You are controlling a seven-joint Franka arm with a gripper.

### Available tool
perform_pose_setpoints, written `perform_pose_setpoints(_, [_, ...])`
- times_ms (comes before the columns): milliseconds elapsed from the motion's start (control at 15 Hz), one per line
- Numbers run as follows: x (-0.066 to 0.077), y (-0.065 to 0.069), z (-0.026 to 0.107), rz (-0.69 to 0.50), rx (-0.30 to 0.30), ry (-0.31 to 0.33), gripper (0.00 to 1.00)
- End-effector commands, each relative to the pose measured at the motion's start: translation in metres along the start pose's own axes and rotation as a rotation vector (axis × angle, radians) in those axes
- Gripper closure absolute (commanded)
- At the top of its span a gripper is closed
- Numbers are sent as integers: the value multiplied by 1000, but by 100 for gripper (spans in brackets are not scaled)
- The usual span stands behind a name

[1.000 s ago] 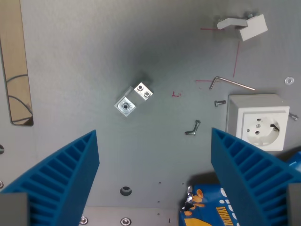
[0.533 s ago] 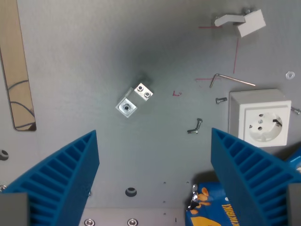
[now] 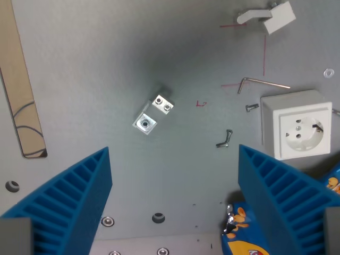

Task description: Rotate around base negative z

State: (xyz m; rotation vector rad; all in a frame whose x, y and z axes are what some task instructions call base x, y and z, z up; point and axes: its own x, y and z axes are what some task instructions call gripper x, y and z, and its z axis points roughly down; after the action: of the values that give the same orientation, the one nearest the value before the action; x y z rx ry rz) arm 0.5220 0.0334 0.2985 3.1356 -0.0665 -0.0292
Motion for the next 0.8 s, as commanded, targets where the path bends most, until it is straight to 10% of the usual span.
perform_pose_setpoints(67, [0, 0, -2, 152, 6, 4, 0])
perform_pose_setpoints(800, [0, 0, -2, 299, 9, 3, 0])
